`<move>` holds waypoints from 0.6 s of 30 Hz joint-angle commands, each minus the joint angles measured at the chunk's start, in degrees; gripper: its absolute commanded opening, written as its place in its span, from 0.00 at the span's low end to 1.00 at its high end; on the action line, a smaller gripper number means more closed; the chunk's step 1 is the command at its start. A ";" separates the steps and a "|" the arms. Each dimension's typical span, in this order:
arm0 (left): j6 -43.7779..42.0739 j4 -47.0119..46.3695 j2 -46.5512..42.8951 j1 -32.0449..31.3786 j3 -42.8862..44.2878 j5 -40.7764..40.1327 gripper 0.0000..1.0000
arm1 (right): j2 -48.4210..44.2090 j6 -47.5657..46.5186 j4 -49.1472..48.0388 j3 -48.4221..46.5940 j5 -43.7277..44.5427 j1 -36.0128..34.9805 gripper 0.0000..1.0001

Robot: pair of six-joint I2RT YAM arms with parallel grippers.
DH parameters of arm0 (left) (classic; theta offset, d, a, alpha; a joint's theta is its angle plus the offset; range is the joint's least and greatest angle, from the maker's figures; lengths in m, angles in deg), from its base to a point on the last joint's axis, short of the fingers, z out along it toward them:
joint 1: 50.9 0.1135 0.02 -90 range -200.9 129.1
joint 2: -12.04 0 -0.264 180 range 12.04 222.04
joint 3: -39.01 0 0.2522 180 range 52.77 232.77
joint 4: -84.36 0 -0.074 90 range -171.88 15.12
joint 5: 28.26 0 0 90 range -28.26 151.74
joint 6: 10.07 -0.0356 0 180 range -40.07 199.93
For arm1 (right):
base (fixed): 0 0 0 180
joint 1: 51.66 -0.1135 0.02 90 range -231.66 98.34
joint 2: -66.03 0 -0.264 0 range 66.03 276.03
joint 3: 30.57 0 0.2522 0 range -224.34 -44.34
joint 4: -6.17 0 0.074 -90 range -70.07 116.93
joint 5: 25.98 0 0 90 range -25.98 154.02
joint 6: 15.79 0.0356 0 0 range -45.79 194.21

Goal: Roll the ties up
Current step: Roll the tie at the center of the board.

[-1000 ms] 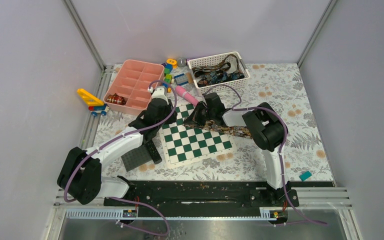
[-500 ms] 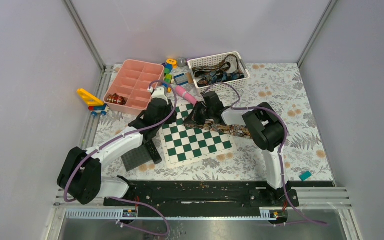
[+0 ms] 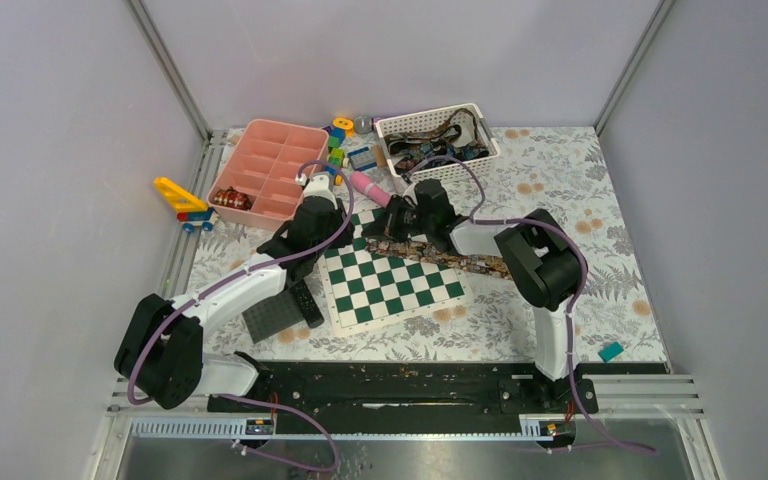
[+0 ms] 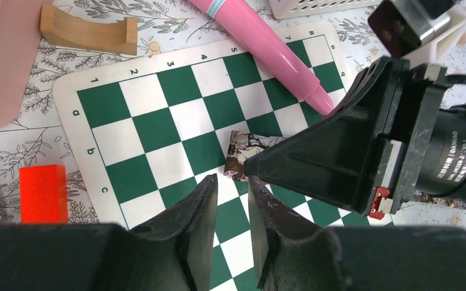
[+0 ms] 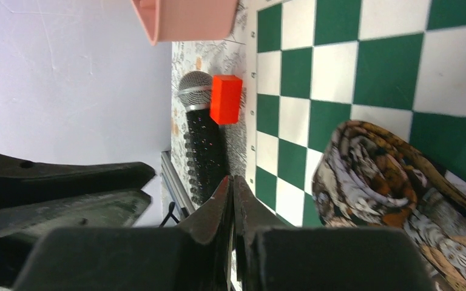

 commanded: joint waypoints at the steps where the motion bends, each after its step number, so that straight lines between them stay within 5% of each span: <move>1: -0.36 -1.06 -0.25 0.30 0.65 0.23 0.27 | -0.95 0.68 -5.28 3.37 0.80 -0.02 0.03; 18: -0.57 -0.89 0.61 0.30 1.17 0.51 0.27 | 1.45 4.61 -12.82 9.01 6.21 1.56 0.01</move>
